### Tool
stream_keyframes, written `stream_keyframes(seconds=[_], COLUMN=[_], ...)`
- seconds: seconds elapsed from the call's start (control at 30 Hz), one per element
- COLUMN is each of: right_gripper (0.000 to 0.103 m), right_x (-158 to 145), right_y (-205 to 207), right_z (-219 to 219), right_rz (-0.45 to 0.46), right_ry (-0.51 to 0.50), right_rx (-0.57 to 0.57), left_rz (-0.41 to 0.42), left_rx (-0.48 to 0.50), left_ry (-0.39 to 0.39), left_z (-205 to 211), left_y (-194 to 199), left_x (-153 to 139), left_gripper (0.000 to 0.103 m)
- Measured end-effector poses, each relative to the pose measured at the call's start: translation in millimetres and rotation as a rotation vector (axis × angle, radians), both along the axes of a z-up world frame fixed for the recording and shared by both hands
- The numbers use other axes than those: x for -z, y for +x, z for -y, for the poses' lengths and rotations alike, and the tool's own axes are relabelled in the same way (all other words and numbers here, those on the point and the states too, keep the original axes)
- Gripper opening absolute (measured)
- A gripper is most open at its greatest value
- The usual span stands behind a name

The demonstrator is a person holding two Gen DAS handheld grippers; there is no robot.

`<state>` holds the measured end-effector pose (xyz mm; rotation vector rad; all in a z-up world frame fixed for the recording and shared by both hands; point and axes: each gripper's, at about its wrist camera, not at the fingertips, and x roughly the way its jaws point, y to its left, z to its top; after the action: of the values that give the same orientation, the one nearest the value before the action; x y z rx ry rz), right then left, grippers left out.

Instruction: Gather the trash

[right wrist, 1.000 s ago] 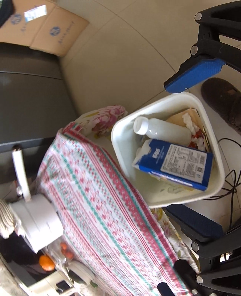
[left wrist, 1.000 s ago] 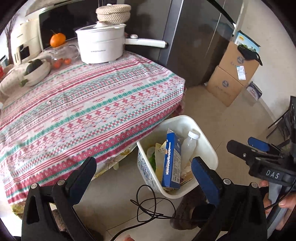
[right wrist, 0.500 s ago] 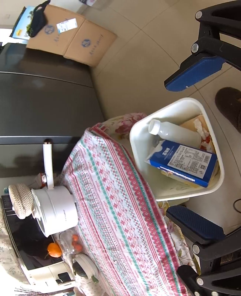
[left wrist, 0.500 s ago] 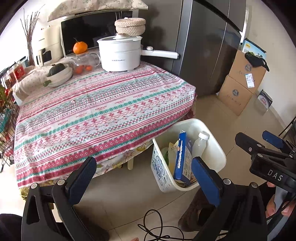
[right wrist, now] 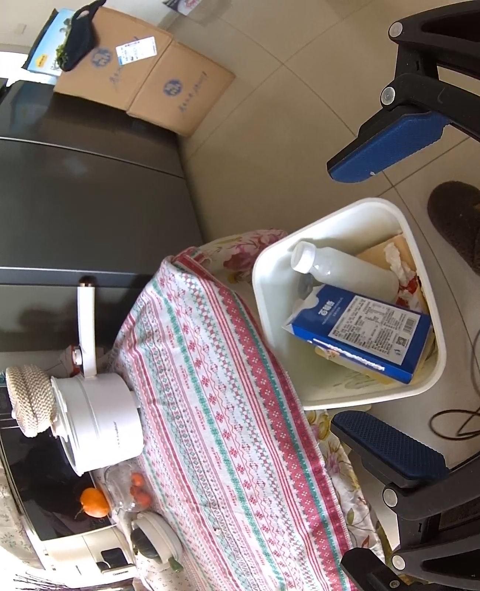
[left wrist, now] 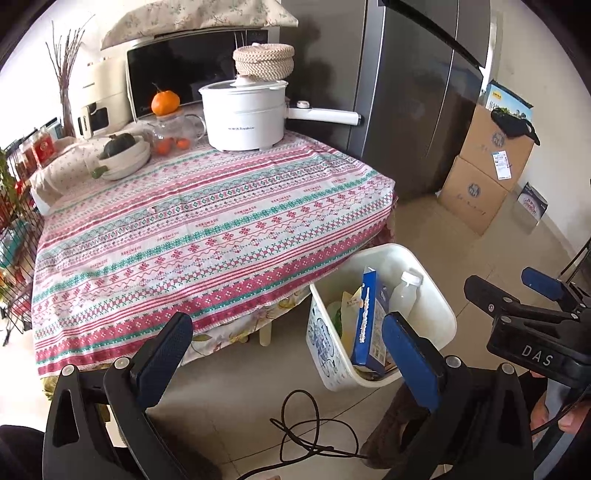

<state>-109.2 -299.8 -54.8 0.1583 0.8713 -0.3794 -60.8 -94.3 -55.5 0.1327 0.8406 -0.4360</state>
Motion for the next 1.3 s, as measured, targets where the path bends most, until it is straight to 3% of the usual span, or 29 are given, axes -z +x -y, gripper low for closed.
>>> stream_keyframes(seconds=[1.3], right_gripper=[0.102], right_x=[1.1], right_y=[0.4], right_z=[-0.4], right_rz=[-0.007], right_ry=[-0.018], right_rx=[0.002], left_rz=[0.006], left_rx=[-0.011], left_ry=[-0.020], left_z=[0.2], left_y=[-1.2], left_x=[-1.3], left_gripper=[0.103])
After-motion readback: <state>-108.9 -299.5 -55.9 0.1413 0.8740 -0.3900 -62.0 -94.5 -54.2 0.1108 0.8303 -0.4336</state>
